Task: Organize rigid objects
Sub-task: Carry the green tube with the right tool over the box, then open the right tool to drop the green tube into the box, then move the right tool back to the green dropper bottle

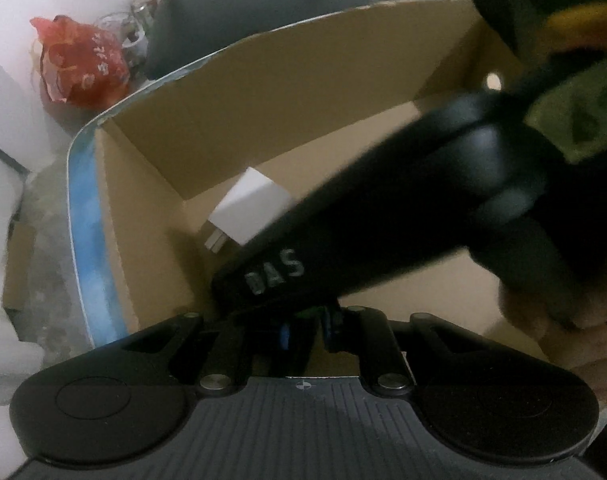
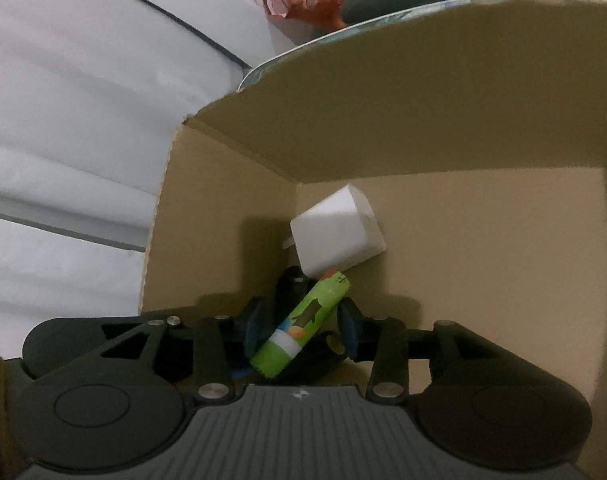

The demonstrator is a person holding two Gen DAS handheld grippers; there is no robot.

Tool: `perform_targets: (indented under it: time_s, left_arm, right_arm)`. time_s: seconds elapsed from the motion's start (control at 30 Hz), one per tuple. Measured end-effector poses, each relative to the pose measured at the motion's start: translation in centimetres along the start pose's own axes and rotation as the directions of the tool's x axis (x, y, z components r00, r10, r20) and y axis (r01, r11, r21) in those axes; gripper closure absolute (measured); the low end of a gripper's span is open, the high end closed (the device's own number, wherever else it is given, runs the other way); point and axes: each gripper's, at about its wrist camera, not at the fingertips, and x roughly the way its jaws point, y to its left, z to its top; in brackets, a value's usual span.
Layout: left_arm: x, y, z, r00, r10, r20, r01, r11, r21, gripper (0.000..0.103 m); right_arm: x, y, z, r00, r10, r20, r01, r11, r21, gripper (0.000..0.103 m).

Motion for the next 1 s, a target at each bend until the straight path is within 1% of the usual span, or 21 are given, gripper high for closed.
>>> perform_targets:
  time_s: [0.03, 0.1, 0.2, 0.27, 0.33, 0.37, 0.43, 0.5, 0.57, 0.6, 0.63, 0.7, 0.73, 0.77, 0.83, 0.87, 0.9, 0.93, 0.97, 1.0]
  left_arm:
    - [0.0, -0.2, 0.1, 1.000, 0.017, -0.002, -0.017, 1.000, 0.014, 0.084]
    - [-0.3, -0.4, 0.2, 0.999, 0.046, 0.003, -0.046, 0.999, 0.022, 0.084]
    - [-1.2, -0.7, 0.1, 0.997, 0.077, 0.022, -0.078, 0.997, 0.025, 0.081]
    - [-2.1, -0.9, -0.4, 0.994, 0.108, 0.032, -0.110, 0.993, 0.035, 0.079]
    - [-3.2, -0.7, -1.2, 0.986, 0.156, 0.057, -0.158, 0.987, 0.036, 0.071]
    - [-4.1, -0.9, -1.7, 0.983, 0.172, 0.070, -0.175, 0.984, 0.033, 0.070]
    - [-5.8, -1.0, -2.5, 0.977, 0.180, 0.112, -0.183, 0.983, 0.016, 0.070]
    - [-7.5, -1.0, -3.3, 0.973, 0.171, 0.157, -0.172, 0.985, -0.004, 0.070]
    - [-9.5, -1.6, -4.6, 0.959, 0.179, 0.218, -0.183, 0.983, -0.006, 0.070]
    - [-10.7, -2.1, -5.6, 0.949, 0.185, 0.254, -0.191, 0.982, -0.002, 0.070]
    - [-11.6, -2.8, -6.3, 0.938, 0.187, 0.292, -0.195, 0.981, -0.001, 0.070]
    - [-13.7, -4.3, -8.7, 0.904, 0.183, 0.387, -0.199, 0.980, 0.000, 0.070]
    - [-14.8, -5.2, -10.2, 0.878, 0.183, 0.441, -0.202, 0.979, -0.005, 0.070]
    - [-15.4, -6.0, -11.6, 0.848, 0.180, 0.498, -0.202, 0.979, -0.011, 0.070]
    - [-16.7, -7.8, -15.0, 0.793, 0.143, 0.592, -0.168, 0.986, -0.014, 0.069]
    - [-17.2, -8.9, -16.7, 0.765, 0.126, 0.631, -0.146, 0.989, -0.020, 0.069]
    - [-17.4, -9.8, -18.3, 0.742, 0.101, 0.663, -0.109, 0.994, -0.029, 0.068]
    - [-17.3, -10.5, -19.6, 0.722, 0.069, 0.688, -0.063, 0.997, -0.034, 0.065]
    - [-17.0, -11.5, -21.2, 0.697, 0.038, 0.716, -0.016, 0.999, -0.037, 0.063]
    - [-16.3, -12.4, -22.3, 0.675, 0.011, 0.738, 0.017, 0.999, -0.030, 0.059]
  right_arm:
    - [0.0, 0.1, -0.1, 1.000, -0.009, 0.000, 0.009, 1.000, -0.001, 0.047]
    - [-0.4, 0.3, -0.4, 1.000, -0.008, 0.009, 0.008, 1.000, -0.002, 0.046]
    - [-1.0, 0.8, -0.9, 1.000, -0.017, 0.018, 0.017, 1.000, -0.003, 0.039]
    - [-1.8, 1.2, -1.4, 0.999, -0.033, 0.039, 0.034, 0.999, -0.023, 0.038]
    - [-2.8, 1.5, -1.9, 0.997, -0.044, 0.058, 0.046, 0.998, -0.030, 0.038]
    - [-3.4, 1.8, -2.3, 0.997, -0.046, 0.066, 0.049, 0.998, -0.039, 0.038]
    - [-5.0, 1.9, -2.9, 0.995, -0.048, 0.087, 0.052, 0.997, -0.048, 0.038]
    - [-6.7, 2.4, -3.9, 0.993, -0.035, 0.109, 0.042, 0.997, -0.061, 0.038]
    - [-8.3, 3.0, -4.6, 0.991, -0.017, 0.131, 0.027, 0.997, -0.074, 0.038]
    - [-8.5, 3.6, -4.4, 0.990, -0.009, 0.139, 0.020, 0.996, -0.082, 0.038]
    - [-9.7, 3.9, -5.1, 0.989, 0.002, 0.150, 0.012, 0.995, -0.096, 0.038]
    - [-11.9, 4.4, -6.3, 0.984, 0.029, 0.173, -0.003, 0.990, -0.143, 0.038]
    - [-13.4, 4.8, -7.3, 0.982, 0.039, 0.184, -0.006, 0.984, -0.180, 0.038]
    - [-14.9, 5.0, -8.6, 0.978, 0.056, 0.203, -0.012, 0.977, -0.211, 0.038]
    - [-17.7, 5.0, -11.5, 0.967, 0.098, 0.234, -0.033, 0.963, -0.267, 0.038]
    - [-19.4, 4.8, -13.1, 0.957, 0.129, 0.258, -0.051, 0.956, -0.291, 0.038]
    - [-20.6, 4.6, -14.6, 0.948, 0.155, 0.278, -0.064, 0.948, -0.312, 0.038]
    - [-22.2, 4.1, -16.6, 0.929, 0.190, 0.316, -0.076, 0.937, -0.340, 0.038]
    - [-23.6, 3.6, -18.4, 0.911, 0.210, 0.356, -0.070, 0.927, -0.369, 0.038]
    - [-24.6, 3.0, -20.2, 0.889, 0.216, 0.405, -0.046, 0.920, -0.390, 0.038]
